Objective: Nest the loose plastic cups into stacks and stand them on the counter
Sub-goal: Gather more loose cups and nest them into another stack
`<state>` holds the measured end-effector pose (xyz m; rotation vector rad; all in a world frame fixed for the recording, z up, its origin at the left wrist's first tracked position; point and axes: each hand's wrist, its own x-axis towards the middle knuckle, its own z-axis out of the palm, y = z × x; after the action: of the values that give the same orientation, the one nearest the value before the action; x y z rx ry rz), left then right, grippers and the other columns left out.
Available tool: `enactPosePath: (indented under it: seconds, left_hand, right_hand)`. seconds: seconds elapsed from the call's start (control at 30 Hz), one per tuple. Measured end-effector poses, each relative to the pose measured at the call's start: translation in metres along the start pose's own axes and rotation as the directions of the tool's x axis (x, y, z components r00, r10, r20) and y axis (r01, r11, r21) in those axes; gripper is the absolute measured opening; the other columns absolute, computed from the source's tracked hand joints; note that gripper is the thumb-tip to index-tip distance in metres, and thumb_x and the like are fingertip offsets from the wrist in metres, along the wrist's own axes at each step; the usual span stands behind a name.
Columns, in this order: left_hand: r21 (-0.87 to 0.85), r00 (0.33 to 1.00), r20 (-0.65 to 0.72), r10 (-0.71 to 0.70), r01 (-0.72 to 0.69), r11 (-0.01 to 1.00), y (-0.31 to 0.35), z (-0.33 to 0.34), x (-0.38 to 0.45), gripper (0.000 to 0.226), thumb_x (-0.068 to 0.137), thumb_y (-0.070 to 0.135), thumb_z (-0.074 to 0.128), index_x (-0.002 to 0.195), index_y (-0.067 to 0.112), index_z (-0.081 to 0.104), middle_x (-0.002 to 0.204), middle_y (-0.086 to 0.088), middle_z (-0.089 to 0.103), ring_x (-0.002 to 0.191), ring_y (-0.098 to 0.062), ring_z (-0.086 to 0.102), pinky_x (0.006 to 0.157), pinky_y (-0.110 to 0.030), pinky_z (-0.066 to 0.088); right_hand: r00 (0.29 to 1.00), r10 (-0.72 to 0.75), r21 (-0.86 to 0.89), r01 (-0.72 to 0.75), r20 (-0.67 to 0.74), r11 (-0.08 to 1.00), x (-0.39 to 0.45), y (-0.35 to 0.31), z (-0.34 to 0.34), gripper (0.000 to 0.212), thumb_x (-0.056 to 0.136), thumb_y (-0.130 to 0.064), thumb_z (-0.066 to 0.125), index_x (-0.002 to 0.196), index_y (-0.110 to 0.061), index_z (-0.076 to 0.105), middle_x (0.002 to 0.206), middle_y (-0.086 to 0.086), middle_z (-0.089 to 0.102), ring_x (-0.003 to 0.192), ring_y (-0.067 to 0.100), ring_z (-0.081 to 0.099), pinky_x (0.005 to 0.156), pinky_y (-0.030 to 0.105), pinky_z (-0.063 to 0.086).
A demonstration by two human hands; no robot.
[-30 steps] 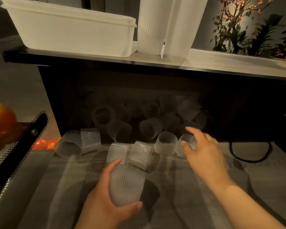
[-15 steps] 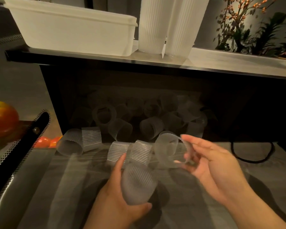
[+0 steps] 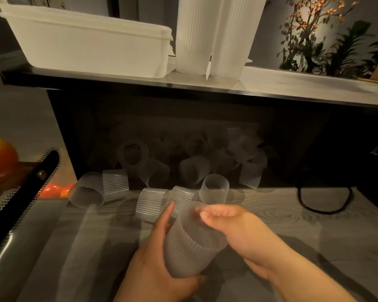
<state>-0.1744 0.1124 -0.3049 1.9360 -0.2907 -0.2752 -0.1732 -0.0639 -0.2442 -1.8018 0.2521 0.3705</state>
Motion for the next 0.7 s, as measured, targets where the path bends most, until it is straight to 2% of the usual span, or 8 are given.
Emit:
enactPosePath:
  seconds: [0.2, 0.27, 0.3, 0.37, 0.47, 0.57, 0.63, 0.7]
  left_hand:
    - [0.082, 0.995, -0.069, 0.073, -0.067, 0.994, -0.007, -0.006, 0.001, 0.125, 0.046, 0.042, 0.093, 0.117, 0.086, 0.001, 0.123, 0.048, 0.031, 0.107, 0.028, 0.039, 0.084, 0.000, 0.034]
    - [0.088, 0.995, -0.077, 0.067, -0.060, 0.994, -0.011, -0.013, 0.001, 0.116, 0.045, 0.046, 0.093, 0.117, 0.085, 0.011, 0.124, 0.047, 0.032, 0.110, 0.026, 0.038, 0.089, -0.005, 0.035]
    - [0.085, 0.994, -0.096, 0.061, -0.052, 0.995, -0.014, -0.017, 0.001, 0.113, 0.043, 0.048, 0.093, 0.115, 0.085, 0.014, 0.125, 0.045, 0.037, 0.111, 0.023, 0.041, 0.088, -0.006, 0.037]
    - [0.096, 0.989, -0.138, 0.051, -0.037, 0.995, -0.019, -0.021, 0.000, 0.109, 0.044, 0.046, 0.093, 0.111, 0.084, 0.017, 0.121, 0.042, 0.043, 0.109, 0.024, 0.042, 0.079, -0.004, 0.040]
    - [0.128, 0.987, -0.154, 0.047, -0.027, 0.991, -0.022, -0.020, 0.002, 0.109, 0.047, 0.045, 0.093, 0.110, 0.084, 0.013, 0.118, 0.042, 0.040, 0.105, 0.028, 0.038, 0.073, -0.001, 0.039]
    - [0.166, 0.991, -0.121, 0.052, -0.032, 0.986, -0.021, -0.018, 0.003, 0.112, 0.048, 0.051, 0.091, 0.114, 0.084, 0.006, 0.123, 0.045, 0.034, 0.106, 0.025, 0.037, 0.075, -0.002, 0.037]
    - [0.164, 0.992, -0.116, 0.040, -0.021, 0.986, -0.023, -0.018, 0.003, 0.114, 0.048, 0.051, 0.091, 0.116, 0.084, 0.006, 0.125, 0.045, 0.032, 0.106, 0.027, 0.035, 0.076, -0.001, 0.035]
    - [0.156, 0.991, -0.129, 0.027, -0.007, 0.988, -0.026, -0.019, 0.002, 0.117, 0.047, 0.049, 0.092, 0.118, 0.083, 0.005, 0.125, 0.047, 0.031, 0.105, 0.029, 0.035, 0.076, 0.001, 0.034]
  right_hand:
    - [0.996, 0.003, -0.512, 0.044, 0.090, 0.858, 0.031, 0.017, 0.013, 0.045, 0.096, -0.060, 0.036, 0.131, -0.036, 0.053, 0.133, -0.015, 0.052, 0.122, 0.008, 0.051, 0.108, 0.031, 0.038]
    - [0.970, -0.221, -0.475, 0.147, -0.105, 0.868, 0.037, 0.012, 0.006, 0.052, 0.088, -0.070, 0.037, 0.111, -0.032, 0.064, 0.115, -0.008, 0.066, 0.102, 0.010, 0.062, 0.093, 0.037, 0.050]
    - [0.889, -0.365, -0.515, 0.185, -0.276, 0.837, 0.044, 0.013, -0.003, 0.043, 0.088, -0.065, 0.045, 0.109, -0.033, 0.064, 0.113, -0.009, 0.064, 0.096, 0.010, 0.062, 0.085, 0.034, 0.051]
    - [0.743, -0.546, -0.762, 0.076, -0.387, 0.643, 0.061, 0.013, -0.020, 0.037, 0.090, -0.045, 0.058, 0.126, -0.037, 0.054, 0.128, -0.009, 0.055, 0.100, 0.013, 0.062, 0.079, 0.031, 0.050]
    - [0.847, -0.458, -0.907, -0.064, -0.270, 0.416, 0.086, 0.031, -0.032, 0.065, 0.093, -0.034, 0.057, 0.148, -0.043, 0.024, 0.129, -0.001, 0.058, 0.108, 0.023, 0.062, 0.080, 0.038, 0.052]
    - [0.824, -0.548, -0.987, -0.082, -0.145, 0.137, 0.097, 0.054, -0.039, 0.062, 0.098, -0.028, 0.048, 0.148, -0.050, 0.019, 0.103, -0.004, 0.063, 0.091, 0.021, 0.064, 0.064, 0.034, 0.045]
    - [0.693, -0.700, -0.961, 0.038, -0.172, 0.273, 0.090, 0.053, -0.046, 0.059, 0.094, -0.020, 0.055, 0.142, -0.047, 0.037, 0.088, -0.005, 0.056, 0.077, 0.020, 0.060, 0.059, 0.032, 0.045]
    - [0.625, -0.683, -0.769, 0.199, -0.378, 0.607, 0.075, 0.040, -0.045, 0.045, 0.093, -0.029, 0.058, 0.136, -0.042, 0.051, 0.084, -0.008, 0.050, 0.072, 0.016, 0.055, 0.064, 0.034, 0.050]
